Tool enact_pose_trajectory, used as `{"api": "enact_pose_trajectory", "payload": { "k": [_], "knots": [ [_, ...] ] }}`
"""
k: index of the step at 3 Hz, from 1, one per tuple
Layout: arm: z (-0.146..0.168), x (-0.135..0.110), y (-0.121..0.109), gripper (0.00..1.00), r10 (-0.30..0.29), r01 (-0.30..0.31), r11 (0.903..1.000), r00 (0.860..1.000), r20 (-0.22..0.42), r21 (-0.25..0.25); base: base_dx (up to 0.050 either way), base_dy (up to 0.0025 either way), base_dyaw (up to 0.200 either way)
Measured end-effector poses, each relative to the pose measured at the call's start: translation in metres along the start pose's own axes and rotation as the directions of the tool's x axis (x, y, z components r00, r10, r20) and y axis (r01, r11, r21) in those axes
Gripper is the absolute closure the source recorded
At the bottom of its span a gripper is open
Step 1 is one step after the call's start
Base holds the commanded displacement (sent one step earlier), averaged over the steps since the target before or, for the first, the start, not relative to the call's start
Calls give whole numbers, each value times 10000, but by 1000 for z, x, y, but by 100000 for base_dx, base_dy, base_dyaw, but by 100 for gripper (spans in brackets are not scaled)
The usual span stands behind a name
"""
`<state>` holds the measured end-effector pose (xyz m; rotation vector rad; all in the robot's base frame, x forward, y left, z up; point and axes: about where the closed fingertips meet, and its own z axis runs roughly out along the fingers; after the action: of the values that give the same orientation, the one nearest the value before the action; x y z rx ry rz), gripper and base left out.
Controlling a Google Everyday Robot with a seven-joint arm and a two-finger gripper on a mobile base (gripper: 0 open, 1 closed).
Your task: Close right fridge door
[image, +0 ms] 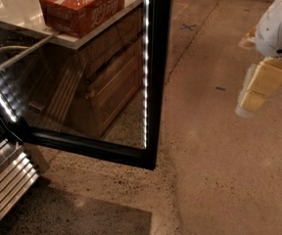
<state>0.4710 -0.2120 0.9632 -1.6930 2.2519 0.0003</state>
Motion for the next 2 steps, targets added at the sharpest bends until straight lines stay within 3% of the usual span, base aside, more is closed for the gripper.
{"api": "enact_pose_trajectory", "payload": {
  "k": [2],
  "knots": [
    [33, -15, -43, 0, 607, -558, 9955, 9961, 641, -762, 0, 0, 0]
  ]
}}
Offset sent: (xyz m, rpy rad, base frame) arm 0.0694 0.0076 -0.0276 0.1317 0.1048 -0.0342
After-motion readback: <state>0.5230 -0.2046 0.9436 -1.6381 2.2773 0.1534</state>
